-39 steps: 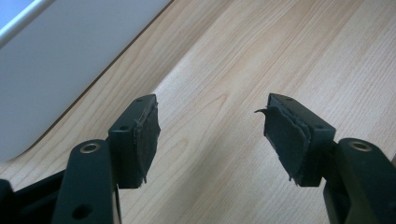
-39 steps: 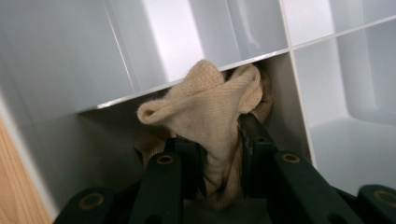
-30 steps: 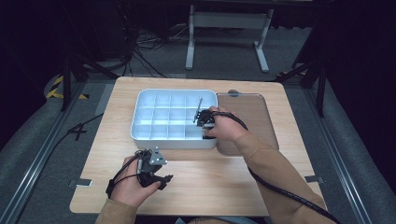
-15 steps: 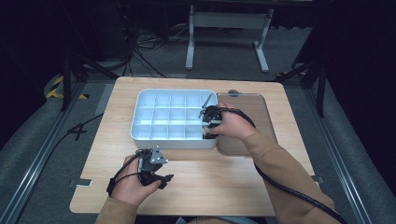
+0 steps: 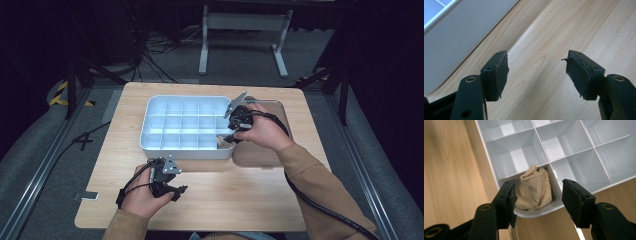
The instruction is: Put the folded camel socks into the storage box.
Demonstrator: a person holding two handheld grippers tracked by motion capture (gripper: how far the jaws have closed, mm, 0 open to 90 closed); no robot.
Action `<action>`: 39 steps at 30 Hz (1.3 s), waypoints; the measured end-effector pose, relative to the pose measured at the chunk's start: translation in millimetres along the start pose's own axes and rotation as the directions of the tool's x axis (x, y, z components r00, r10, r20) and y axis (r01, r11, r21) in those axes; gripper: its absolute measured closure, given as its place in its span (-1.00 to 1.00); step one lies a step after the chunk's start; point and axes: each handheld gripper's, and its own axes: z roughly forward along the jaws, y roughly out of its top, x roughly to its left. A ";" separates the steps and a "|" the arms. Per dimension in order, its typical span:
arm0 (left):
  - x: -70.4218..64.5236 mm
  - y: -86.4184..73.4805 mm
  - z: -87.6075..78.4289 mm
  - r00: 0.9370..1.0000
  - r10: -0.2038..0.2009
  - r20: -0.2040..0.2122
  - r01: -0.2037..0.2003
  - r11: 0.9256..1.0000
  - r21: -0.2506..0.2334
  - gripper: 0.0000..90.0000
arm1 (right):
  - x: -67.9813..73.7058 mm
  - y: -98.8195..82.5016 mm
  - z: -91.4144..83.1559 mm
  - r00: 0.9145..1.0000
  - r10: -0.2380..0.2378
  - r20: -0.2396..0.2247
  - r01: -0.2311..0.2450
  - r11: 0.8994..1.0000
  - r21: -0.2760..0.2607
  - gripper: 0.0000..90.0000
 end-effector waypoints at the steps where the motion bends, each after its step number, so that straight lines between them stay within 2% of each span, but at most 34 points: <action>1: 0.3 -0.1 0.2 1.000 -0.001 0.000 0.001 1.000 -0.007 -0.23 | 2.7 -3.6 -6.8 1.000 0.008 -0.008 -0.008 1.000 -0.028 0.00; 5: 1.4 1.1 -0.8 1.000 -0.004 0.005 0.004 1.000 -0.009 -0.23 | 5.8 -9.2 -14.8 1.000 0.017 -0.005 -0.017 0.998 -0.059 0.00; 10: 4.4 5.1 -0.6 1.000 0.004 0.009 -0.004 1.000 -0.019 -0.23 | 11.5 -24.5 -28.8 0.999 0.047 -0.011 -0.048 0.991 -0.126 -0.02; 13: 5.8 6.6 -0.5 1.000 0.008 0.012 -0.008 1.000 -0.025 -0.23 | 14.3 -38.0 -36.0 0.997 0.079 -0.015 -0.081 0.984 -0.159 -0.03; 17: 7.7 8.1 -1.0 1.000 0.004 0.017 -0.003 0.999 -0.032 -0.23 | 18.2 -55.9 -44.3 0.993 0.117 -0.033 -0.122 0.969 -0.214 -0.04; 18: 7.7 8.1 -1.0 1.000 0.004 0.017 -0.003 0.999 -0.032 -0.23 | 18.2 -55.9 -44.3 0.993 0.117 -0.033 -0.122 0.969 -0.214 -0.04; 19: 8.4 9.4 -1.1 1.000 0.007 0.018 -0.007 1.000 -0.030 -0.23 | 20.3 -63.4 -47.7 0.991 0.129 -0.042 -0.136 0.962 -0.238 -0.04; 21: 8.7 11.1 -0.5 1.000 0.014 0.016 -0.013 0.999 -0.031 -0.24 | 22.8 -69.7 -50.4 0.990 0.131 -0.044 -0.138 0.957 -0.256 -0.05; 24: 8.1 12.6 1.0 1.000 0.012 0.024 -0.012 0.999 -0.034 -0.23 | 26.4 -75.4 -52.8 0.990 0.135 -0.034 -0.139 0.955 -0.261 -0.07; 27: 8.6 14.7 3.0 0.999 0.017 0.028 -0.017 0.999 -0.028 -0.24 | 37.6 -84.7 -55.4 0.989 0.147 0.015 -0.138 0.956 -0.260 -0.09; 32: 8.3 15.7 3.6 0.999 0.019 0.035 -0.018 0.999 -0.031 -0.24 | 49.8 -97.3 -55.8 0.990 0.144 0.007 -0.136 0.950 -0.282 -0.10; 34: 8.4 15.8 3.7 0.999 0.018 0.035 -0.017 0.999 -0.032 -0.24 | 53.0 -99.8 -55.4 0.990 0.136 0.021 -0.125 0.951 -0.283 -0.10; 35: 8.7 15.8 3.6 0.999 0.018 0.033 -0.017 0.999 -0.030 -0.24 | 60.8 -104.2 -53.6 0.993 0.111 0.044 -0.095 0.958 -0.269 -0.11; 39: 7.8 16.2 3.0 0.999 0.017 0.035 -0.016 0.999 -0.031 -0.24 | 67.6 -109.4 -51.5 0.994 0.104 0.038 -0.089 0.957 -0.275 -0.12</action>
